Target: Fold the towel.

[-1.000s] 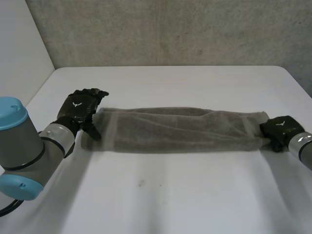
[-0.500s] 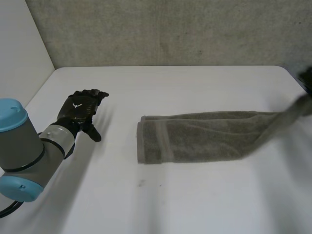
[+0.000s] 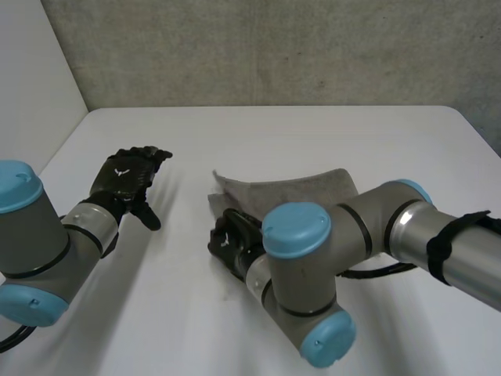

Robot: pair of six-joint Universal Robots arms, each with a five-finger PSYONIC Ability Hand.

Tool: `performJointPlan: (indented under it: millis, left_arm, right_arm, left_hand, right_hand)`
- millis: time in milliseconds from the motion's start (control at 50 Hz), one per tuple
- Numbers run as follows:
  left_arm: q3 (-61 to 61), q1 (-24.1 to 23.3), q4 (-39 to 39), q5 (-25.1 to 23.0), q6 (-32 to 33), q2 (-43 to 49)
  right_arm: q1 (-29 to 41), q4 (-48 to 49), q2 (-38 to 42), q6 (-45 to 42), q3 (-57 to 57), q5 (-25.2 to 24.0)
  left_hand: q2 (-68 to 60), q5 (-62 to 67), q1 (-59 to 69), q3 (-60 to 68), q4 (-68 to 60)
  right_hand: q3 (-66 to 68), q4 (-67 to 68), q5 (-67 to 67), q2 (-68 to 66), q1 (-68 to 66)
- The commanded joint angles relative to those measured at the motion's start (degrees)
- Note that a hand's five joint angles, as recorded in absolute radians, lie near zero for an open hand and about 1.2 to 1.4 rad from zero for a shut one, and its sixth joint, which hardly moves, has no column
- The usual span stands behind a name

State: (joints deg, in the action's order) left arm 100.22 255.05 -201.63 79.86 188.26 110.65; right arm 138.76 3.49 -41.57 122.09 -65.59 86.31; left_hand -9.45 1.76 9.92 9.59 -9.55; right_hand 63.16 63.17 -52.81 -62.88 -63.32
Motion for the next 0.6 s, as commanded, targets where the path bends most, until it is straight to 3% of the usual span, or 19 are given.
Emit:
performJointPlan:
  millis: [20,160,320,460,600]
  left_arm:
    - [0.23,-0.60,-0.96,0.03,0.00,0.00]
    - [0.59,-1.04,-1.05,0.03,0.09,0.00]
    - [0.59,-1.92,-1.14,0.03,0.18,0.00]
    - [0.59,-3.15,-1.31,0.12,0.35,0.09]
    - [0.67,-4.12,-1.31,0.29,0.44,0.27]
  right_arm:
    - [-5.87,4.07,-10.72,2.45,-6.66,-0.62]
    - [-14.64,6.27,-21.52,16.66,-15.52,-4.48]
    - [-24.66,5.48,-23.73,28.28,-23.08,-6.06]
    - [-30.83,5.65,-22.59,29.26,-26.96,-10.99]
    - [-33.46,5.65,-19.34,28.99,-27.14,-12.57]
  left_hand:
    - [-0.55,-1.76,0.08,0.41,-0.45]
    - [-0.55,-1.76,0.08,0.41,-0.45]
    - [-0.55,-1.76,0.08,0.41,-0.45]
    - [-0.55,-1.76,0.08,0.41,-0.45]
    - [-0.55,-1.76,0.08,0.41,-0.45]
  right_hand:
    - [-53.16,-53.17,52.81,52.88,53.32]
    - [-53.16,-53.17,52.81,52.88,53.32]
    - [-53.16,-53.17,52.81,52.88,53.32]
    - [-53.16,-53.17,52.81,52.88,53.32]
    - [-34.94,-34.96,34.60,34.66,35.11]
